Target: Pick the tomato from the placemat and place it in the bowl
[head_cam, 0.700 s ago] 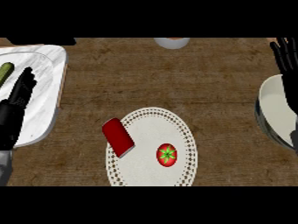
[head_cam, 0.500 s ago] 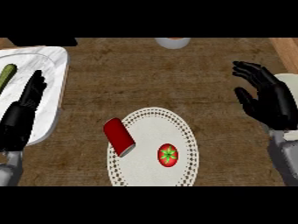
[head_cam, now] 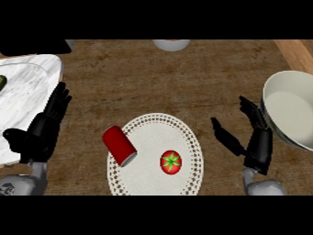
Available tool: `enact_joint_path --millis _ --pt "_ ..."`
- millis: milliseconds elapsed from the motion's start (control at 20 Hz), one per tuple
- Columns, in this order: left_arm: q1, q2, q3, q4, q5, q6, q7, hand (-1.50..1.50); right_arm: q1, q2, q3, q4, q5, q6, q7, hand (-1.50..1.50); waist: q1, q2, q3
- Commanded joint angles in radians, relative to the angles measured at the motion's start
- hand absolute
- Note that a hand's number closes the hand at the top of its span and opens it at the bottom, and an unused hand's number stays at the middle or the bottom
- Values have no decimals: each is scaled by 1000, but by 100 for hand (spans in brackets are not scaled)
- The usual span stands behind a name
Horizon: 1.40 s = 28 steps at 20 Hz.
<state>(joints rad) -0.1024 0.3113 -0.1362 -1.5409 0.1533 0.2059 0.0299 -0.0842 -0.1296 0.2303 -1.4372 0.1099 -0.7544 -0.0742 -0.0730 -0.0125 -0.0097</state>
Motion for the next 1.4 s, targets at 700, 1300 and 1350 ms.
enact_joint_path --millis 700,1300,1350 --pt "-22 -71 -66 -1 -31 18 8 0 366 129 387 -80 480 -620 276 -150 64 19 0" --pt "-29 -81 -79 -19 -34 10 27 0 441 129 403 -129 657 -402 739 -150 87 26 0" --pt "-46 -95 -77 -19 -30 18 36 0 446 129 400 -161 700 -359 794 -150 79 23 1"
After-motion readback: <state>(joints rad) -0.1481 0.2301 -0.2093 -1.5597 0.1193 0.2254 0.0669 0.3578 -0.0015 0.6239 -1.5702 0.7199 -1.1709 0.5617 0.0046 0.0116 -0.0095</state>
